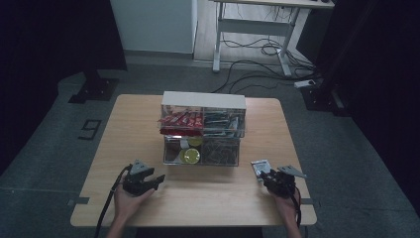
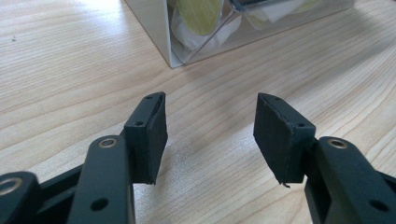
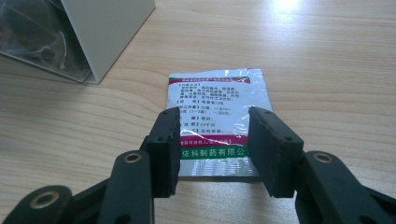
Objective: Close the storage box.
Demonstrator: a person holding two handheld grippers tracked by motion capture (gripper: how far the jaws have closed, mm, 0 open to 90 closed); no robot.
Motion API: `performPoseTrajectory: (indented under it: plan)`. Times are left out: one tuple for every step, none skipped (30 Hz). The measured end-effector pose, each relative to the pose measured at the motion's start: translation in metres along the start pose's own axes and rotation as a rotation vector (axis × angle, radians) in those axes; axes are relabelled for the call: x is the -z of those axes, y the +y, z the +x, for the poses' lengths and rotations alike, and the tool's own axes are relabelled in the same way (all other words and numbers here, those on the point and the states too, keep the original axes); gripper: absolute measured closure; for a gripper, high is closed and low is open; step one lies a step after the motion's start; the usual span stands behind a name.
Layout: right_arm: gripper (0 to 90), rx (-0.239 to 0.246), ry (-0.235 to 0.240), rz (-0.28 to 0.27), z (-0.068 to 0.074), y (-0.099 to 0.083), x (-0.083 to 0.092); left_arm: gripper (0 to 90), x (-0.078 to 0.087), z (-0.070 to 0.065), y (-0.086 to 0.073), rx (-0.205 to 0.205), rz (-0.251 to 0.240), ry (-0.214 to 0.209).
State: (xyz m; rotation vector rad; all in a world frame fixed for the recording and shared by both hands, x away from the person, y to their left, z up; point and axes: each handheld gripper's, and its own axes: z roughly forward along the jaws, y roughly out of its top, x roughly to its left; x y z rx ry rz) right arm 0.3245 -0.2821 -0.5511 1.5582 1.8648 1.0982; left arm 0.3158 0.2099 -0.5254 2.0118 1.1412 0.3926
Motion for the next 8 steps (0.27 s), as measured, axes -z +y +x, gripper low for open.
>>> performPoseTrajectory:
  plan:
    - [54.3,-0.004,0.003,-0.001,-0.0007,0.0001,0.0003,44.0,0.0000,-0.0004,-0.0001,0.000,-0.001,0.002]
    - [54.3,-0.010,0.008,-0.003,-0.0016,0.0003,0.0008,43.9,0.0005,-0.0006,-0.0001,0.000,-0.003,0.002]
    - [54.3,-0.014,0.009,-0.006,-0.0026,0.0005,0.0014,43.9,0.0013,-0.0008,0.0001,0.001,-0.006,0.001]
    - [54.4,-0.015,0.007,-0.011,-0.0037,0.0007,0.0020,43.7,0.0019,-0.0008,0.0001,0.002,-0.009,0.002]
    - [54.3,-0.018,0.006,-0.013,-0.0047,0.0010,0.0028,43.6,0.0022,-0.0007,0.0000,0.000,-0.010,0.004]
    - [54.3,-0.021,0.005,-0.018,-0.0058,0.0012,0.0035,43.4,0.0025,-0.0006,0.0001,0.000,-0.010,0.005]
    - [54.3,-0.026,0.006,-0.021,-0.0067,0.0014,0.0040,43.2,0.0026,-0.0005,0.0001,0.001,-0.010,0.006]
    - [54.3,-0.029,0.006,-0.024,-0.0076,0.0016,0.0044,43.0,0.0028,-0.0005,0.0001,0.002,-0.010,0.006]
